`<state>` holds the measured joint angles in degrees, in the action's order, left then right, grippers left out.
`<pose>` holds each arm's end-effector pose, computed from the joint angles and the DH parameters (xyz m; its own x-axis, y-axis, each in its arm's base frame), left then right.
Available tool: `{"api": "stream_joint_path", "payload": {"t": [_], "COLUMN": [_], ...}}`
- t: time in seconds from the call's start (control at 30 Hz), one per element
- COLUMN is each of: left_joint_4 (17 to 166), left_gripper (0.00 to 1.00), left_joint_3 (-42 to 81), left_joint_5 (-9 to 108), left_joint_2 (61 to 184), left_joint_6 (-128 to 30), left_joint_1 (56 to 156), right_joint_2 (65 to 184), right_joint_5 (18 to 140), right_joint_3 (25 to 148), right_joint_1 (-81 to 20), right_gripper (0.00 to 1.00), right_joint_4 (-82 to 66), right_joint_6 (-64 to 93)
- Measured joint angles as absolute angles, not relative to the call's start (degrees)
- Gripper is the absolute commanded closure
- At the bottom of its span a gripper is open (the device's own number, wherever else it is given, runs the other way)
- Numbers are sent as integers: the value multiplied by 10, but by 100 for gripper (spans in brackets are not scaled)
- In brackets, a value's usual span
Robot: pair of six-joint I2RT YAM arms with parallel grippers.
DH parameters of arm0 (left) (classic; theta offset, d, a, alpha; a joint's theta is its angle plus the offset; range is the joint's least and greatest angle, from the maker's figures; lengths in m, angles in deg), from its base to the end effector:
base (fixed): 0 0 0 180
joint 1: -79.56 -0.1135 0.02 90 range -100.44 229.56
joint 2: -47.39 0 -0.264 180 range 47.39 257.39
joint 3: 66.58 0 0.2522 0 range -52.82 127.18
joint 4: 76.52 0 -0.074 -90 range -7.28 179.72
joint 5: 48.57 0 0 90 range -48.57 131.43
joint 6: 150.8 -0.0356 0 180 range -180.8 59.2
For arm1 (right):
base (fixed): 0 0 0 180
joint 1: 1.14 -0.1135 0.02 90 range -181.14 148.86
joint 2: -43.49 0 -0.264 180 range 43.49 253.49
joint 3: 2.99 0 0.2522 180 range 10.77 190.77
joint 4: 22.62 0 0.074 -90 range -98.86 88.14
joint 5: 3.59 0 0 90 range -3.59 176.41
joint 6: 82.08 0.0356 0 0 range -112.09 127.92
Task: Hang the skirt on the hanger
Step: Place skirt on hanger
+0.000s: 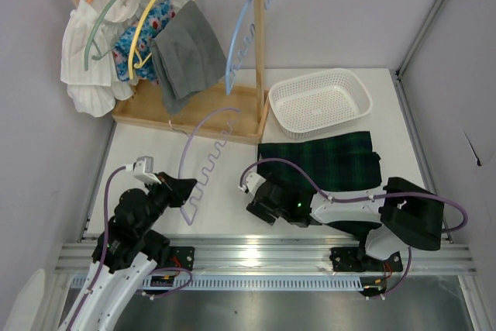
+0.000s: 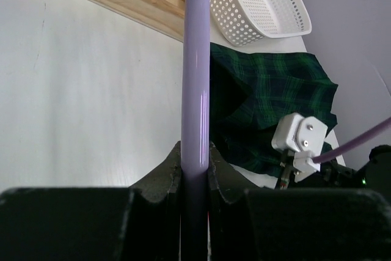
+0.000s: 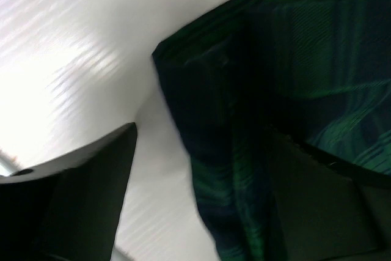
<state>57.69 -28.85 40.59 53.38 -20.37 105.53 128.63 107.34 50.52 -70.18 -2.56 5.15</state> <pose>0.0706 -0.0338 0.2471 -0.4418 -0.5061 -0.7407 0.1820 0.7579 -0.6264 0.1116 0.2559 0.1601 -0.2420 -0.7580 -0.6056 -0.8056 0.5049 -0.3099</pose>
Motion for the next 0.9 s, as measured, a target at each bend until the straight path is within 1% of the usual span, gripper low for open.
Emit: {"api": "stream_joint_path", "payload": {"t": [0.03,0.07,0.1,0.13,0.2,0.23,0.37,0.43,0.6,0.7,0.9], "left_joint_4": [577,578,580,581,585,586,607,616,631,673,746], "left_gripper": [100,100,100,100,100,100,100,100,100,100,100], "left_joint_3": [-289,-289,-289,-289,-289,-289,-303,-318,-331,-332,-333], "left_joint_5": [408,410,412,415,417,417,414,398,340,323,228], "left_joint_2": [534,534,534,535,540,545,574,589,591,603,699], "left_joint_6": [-204,-205,-207,-207,-207,-207,-207,-207,-207,-207,-202], "left_joint_1": [1055,1055,1055,1055,1055,1055,1066,1097,1209,1243,1348], "right_joint_2": [1291,1294,1295,1295,1295,1294,1267,1229,1080,976,814], "right_joint_5": [1077,1079,1080,1080,1088,1094,1112,1121,1144,1157,1178], "right_joint_3": [510,512,514,514,514,513,488,457,371,328,287], "right_joint_1": [-697,-690,-682,-676,-665,-662,-662,-661,-650,-640,-638], "right_gripper": [23,46,75,90,96,100,100,100,100,100,100], "right_joint_4": [-32,-37,-39,-42,-50,-55,-82,-99,-126,-126,-98], "right_joint_6": [48,46,43,41,47,50,72,97,175,217,269]}}
